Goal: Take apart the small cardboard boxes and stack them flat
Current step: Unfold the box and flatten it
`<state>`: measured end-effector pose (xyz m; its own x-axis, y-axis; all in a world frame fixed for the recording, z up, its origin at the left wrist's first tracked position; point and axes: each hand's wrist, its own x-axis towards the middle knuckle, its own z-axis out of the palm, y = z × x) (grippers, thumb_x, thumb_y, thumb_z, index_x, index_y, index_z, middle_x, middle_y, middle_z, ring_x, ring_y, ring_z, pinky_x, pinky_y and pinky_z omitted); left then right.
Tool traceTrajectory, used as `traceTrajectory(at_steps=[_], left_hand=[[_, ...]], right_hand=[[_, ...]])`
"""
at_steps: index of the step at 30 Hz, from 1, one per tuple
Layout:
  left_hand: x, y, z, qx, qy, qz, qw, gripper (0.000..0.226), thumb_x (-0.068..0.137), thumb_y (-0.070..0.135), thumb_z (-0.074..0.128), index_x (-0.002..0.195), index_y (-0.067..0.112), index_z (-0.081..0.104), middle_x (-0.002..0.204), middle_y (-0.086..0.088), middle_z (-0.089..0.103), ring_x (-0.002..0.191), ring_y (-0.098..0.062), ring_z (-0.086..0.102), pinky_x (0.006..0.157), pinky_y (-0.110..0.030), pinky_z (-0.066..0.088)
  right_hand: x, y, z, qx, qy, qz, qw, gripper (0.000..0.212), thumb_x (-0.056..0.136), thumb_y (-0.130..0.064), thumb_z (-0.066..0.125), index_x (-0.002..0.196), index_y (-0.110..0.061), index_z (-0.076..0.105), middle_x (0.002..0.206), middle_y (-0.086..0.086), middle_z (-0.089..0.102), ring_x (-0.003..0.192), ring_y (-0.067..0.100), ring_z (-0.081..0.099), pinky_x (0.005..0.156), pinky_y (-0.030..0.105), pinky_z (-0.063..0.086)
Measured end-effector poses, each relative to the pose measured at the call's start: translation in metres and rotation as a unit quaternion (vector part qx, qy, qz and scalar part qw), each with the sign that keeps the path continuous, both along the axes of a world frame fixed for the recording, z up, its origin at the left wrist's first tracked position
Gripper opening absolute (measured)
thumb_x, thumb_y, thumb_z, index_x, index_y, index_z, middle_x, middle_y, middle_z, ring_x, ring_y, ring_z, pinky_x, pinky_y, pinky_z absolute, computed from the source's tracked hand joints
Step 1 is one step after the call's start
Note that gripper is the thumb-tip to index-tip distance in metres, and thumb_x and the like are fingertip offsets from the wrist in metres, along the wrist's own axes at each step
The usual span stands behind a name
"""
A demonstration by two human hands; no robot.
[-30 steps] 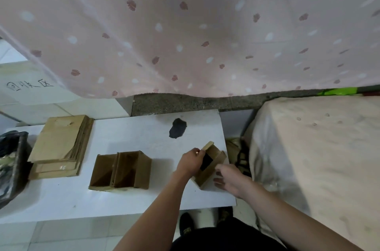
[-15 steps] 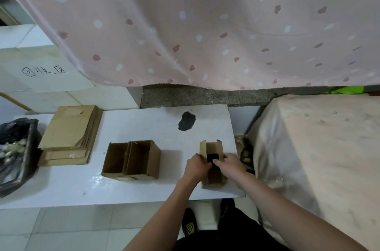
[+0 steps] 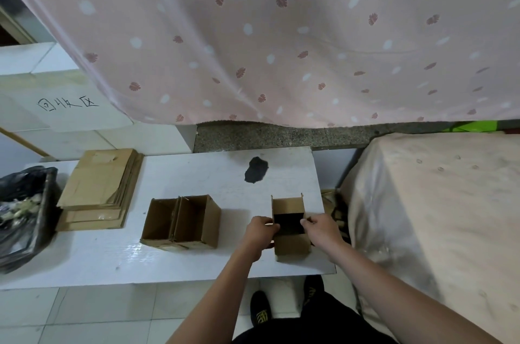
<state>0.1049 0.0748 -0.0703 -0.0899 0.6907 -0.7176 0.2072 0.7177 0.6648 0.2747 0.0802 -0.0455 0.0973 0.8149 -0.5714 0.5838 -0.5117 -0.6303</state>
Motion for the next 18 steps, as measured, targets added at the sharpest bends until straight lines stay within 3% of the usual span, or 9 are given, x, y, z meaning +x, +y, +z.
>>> traceTrajectory(at_steps=[4,8,14,18], left_hand=[[-0.013,-0.004,-0.003,-0.007,-0.023,0.020,1.000,0.020,0.103,0.008,0.049,0.108,0.000,0.067,0.100,-0.016,0.069,0.092,-0.031,0.066,0.075,-0.038,0.059],[-0.018,-0.005,-0.009,-0.013,0.008,0.009,1.000,0.019,0.105,0.010,0.046,0.094,0.001,0.059,0.094,-0.016,0.054,0.087,-0.029,0.054,0.084,-0.046,0.055],[-0.019,-0.007,-0.012,-0.016,0.010,0.013,1.000,0.024,0.105,0.011,0.046,0.115,-0.003,0.062,0.112,-0.018,0.063,0.105,-0.033,0.062,0.094,-0.050,0.056],[-0.026,0.000,0.004,-0.029,-0.090,0.008,0.995,0.044,0.098,0.013,0.062,0.140,0.014,0.050,0.119,-0.015,0.066,0.107,-0.031,0.066,0.089,-0.042,0.058]], right_hand=[[0.005,-0.001,-0.003,0.004,-0.025,-0.008,1.000,0.042,0.102,-0.014,0.045,0.061,-0.014,0.038,0.060,0.001,0.038,0.054,0.015,0.039,0.053,0.027,0.027],[0.010,-0.001,-0.006,-0.008,-0.035,-0.031,0.999,0.041,0.104,-0.012,0.042,0.063,-0.013,0.041,0.063,0.002,0.041,0.057,0.015,0.041,0.053,0.026,0.029],[0.013,-0.001,-0.009,-0.012,-0.030,-0.037,0.999,0.030,0.104,-0.014,0.045,0.078,-0.004,0.056,0.072,0.005,0.050,0.067,0.019,0.050,0.063,0.027,0.036],[0.009,0.005,-0.007,0.023,-0.030,0.002,0.999,0.040,0.100,-0.012,0.050,0.061,-0.014,0.040,0.060,0.002,0.039,0.053,0.014,0.039,0.053,0.026,0.028]])
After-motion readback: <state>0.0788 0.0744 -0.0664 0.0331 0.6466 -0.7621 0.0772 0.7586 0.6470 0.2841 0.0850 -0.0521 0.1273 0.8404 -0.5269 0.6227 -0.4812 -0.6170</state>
